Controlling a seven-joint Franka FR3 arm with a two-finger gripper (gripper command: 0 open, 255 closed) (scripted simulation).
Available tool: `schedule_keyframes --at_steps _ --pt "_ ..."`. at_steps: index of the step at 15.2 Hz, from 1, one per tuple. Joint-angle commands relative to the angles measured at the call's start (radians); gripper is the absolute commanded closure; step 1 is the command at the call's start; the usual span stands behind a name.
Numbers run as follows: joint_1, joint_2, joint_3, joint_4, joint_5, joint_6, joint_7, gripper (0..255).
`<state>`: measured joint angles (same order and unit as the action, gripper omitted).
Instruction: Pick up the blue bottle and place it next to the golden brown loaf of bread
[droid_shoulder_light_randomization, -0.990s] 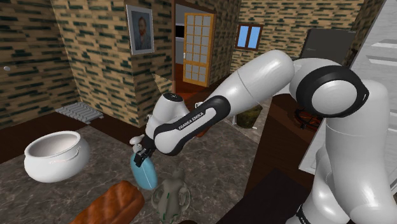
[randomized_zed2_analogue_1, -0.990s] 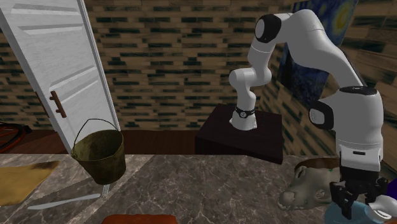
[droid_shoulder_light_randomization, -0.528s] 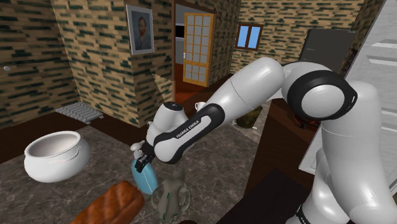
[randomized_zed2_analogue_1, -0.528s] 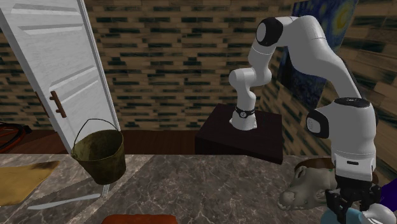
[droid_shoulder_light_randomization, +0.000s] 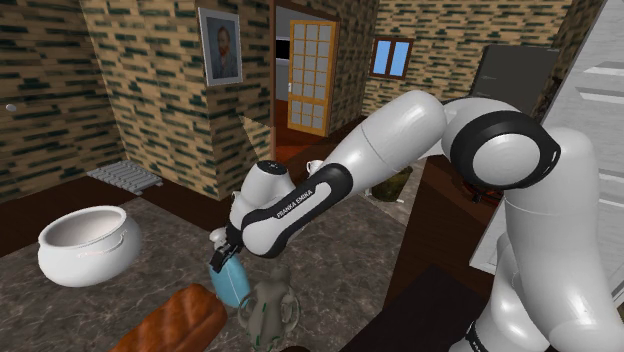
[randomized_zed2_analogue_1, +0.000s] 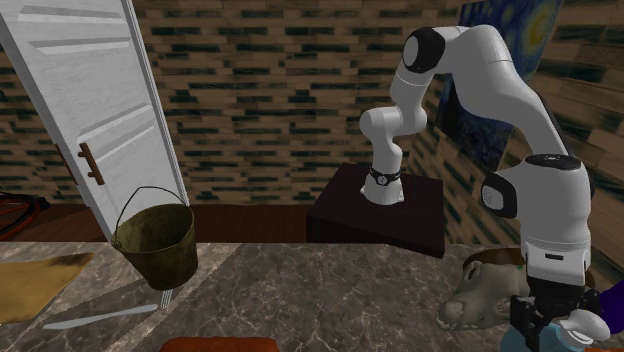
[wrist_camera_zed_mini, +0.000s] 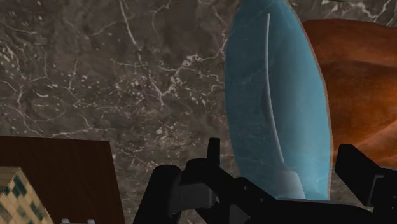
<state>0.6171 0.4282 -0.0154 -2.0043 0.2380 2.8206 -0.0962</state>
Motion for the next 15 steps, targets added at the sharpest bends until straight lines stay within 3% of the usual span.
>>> schedule_keyframes --at_steps 1,4,8,15 --pt "0.0 0.0 0.0 0.0 0.0 0.0 0.0 0" --pt "0.0 0.0 0.0 0.0 0.0 0.0 0.0 0" --pt "0.008 -0.13 -0.019 -0.063 -0.02 -0.067 0.015 0" --pt "0.008 -0.13 -0.019 -0.063 -0.02 -0.067 0.015 0"
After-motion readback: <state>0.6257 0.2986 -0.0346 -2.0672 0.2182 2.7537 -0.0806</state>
